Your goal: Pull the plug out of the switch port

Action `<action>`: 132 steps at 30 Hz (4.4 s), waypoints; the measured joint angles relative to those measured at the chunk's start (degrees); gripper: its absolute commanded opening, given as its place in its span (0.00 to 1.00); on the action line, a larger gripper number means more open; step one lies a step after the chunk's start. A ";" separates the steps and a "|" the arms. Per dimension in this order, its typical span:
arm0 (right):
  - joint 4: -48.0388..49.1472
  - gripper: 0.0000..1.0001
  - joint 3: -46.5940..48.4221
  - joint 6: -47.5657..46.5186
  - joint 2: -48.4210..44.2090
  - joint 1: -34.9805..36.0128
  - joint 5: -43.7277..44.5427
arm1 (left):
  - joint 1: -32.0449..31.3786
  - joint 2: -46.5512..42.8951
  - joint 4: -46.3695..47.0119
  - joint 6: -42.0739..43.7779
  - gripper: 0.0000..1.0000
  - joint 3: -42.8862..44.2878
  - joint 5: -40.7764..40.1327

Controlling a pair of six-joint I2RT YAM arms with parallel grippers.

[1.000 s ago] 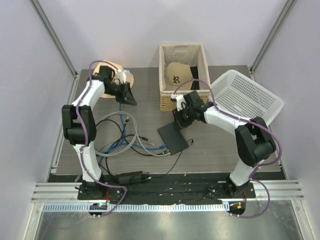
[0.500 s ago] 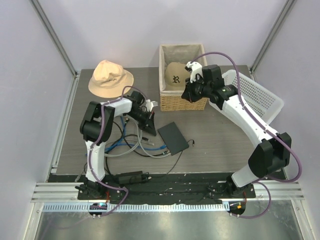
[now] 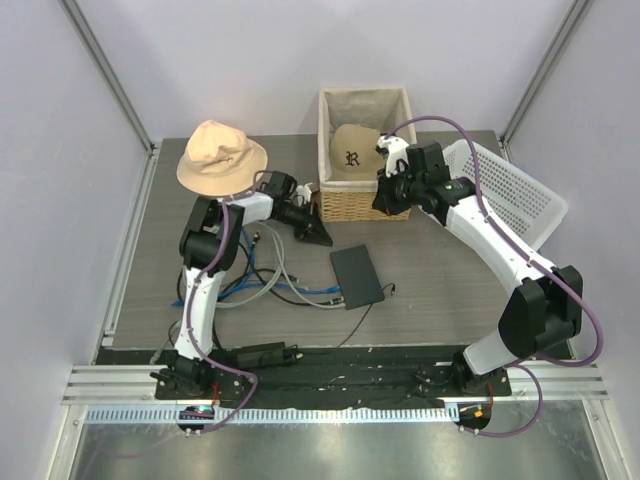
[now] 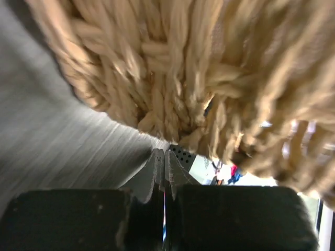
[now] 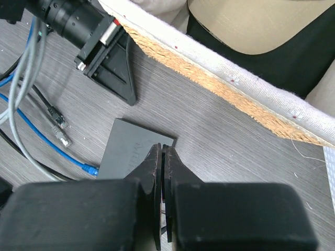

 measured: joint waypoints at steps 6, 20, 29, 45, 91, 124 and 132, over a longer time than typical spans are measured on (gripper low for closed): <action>0.11 0.05 -0.92 -1.75 0.02 -0.02 -1.81 | 3.91 -4.24 2.10 -1.97 0.25 -6.49 -1.01; -5.53 0.01 -13.75 -19.54 1.70 13.51 -2.14 | 3.54 -19.39 -8.11 16.39 0.36 -11.93 2.99; -5.40 0.01 -16.55 -21.64 3.91 16.09 -1.73 | 0.00 -17.00 -8.24 17.42 0.54 -17.88 1.86; -1.25 0.01 -18.62 -17.29 6.16 16.09 -0.92 | -4.09 -12.66 -5.77 17.66 0.54 -17.88 4.24; 3.19 0.01 -20.35 -6.86 6.38 15.23 -3.06 | -7.28 -12.28 5.20 12.63 0.41 -24.11 6.36; 3.30 0.01 -20.28 -5.84 6.64 14.93 -3.69 | -9.81 -12.70 8.81 18.69 0.38 -23.89 5.46; 2.86 0.01 -20.11 -5.84 6.69 14.91 -3.65 | -9.81 -12.52 9.88 23.08 0.27 -24.28 7.87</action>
